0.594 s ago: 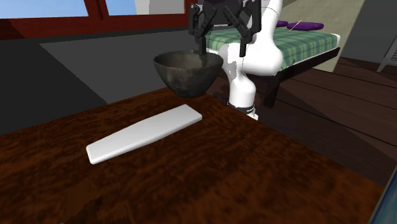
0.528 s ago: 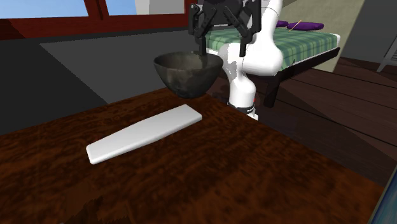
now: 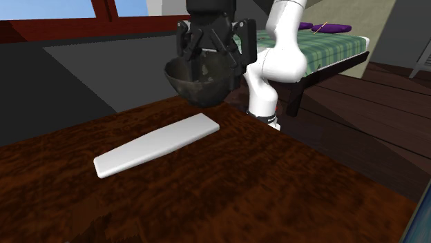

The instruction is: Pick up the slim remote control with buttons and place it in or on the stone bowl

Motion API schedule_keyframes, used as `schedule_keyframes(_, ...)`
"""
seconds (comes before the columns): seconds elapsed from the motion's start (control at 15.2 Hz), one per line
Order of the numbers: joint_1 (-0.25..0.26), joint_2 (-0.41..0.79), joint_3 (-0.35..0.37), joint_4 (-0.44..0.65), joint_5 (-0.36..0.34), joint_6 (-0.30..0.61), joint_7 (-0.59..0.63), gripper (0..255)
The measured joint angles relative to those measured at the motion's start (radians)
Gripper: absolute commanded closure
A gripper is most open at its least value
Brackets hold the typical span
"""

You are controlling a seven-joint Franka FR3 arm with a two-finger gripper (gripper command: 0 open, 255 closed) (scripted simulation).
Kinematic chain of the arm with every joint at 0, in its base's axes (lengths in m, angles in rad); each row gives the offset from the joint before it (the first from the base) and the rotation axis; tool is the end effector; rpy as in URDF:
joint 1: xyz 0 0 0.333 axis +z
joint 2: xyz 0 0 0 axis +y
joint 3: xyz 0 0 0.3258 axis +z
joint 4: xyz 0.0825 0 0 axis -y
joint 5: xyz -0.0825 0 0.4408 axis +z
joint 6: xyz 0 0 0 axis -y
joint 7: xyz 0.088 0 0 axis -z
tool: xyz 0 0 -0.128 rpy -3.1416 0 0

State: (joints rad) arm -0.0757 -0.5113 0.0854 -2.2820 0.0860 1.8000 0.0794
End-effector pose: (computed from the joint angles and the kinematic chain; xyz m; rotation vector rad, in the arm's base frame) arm 0.4530 0.0165 0.5246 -3.0942 0.1523 -0.0409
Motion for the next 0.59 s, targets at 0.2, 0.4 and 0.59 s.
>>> schedule_keyframes(0.2,-0.027,0.127,0.012,0.077,-0.022,0.039,0.065,0)
schedule_keyframes(0.4,-0.051,0.25,0.019,0.162,-0.047,0.064,0.132,0)
schedule_keyframes(0.59,-0.069,0.345,0.019,0.222,-0.071,0.086,0.186,0)
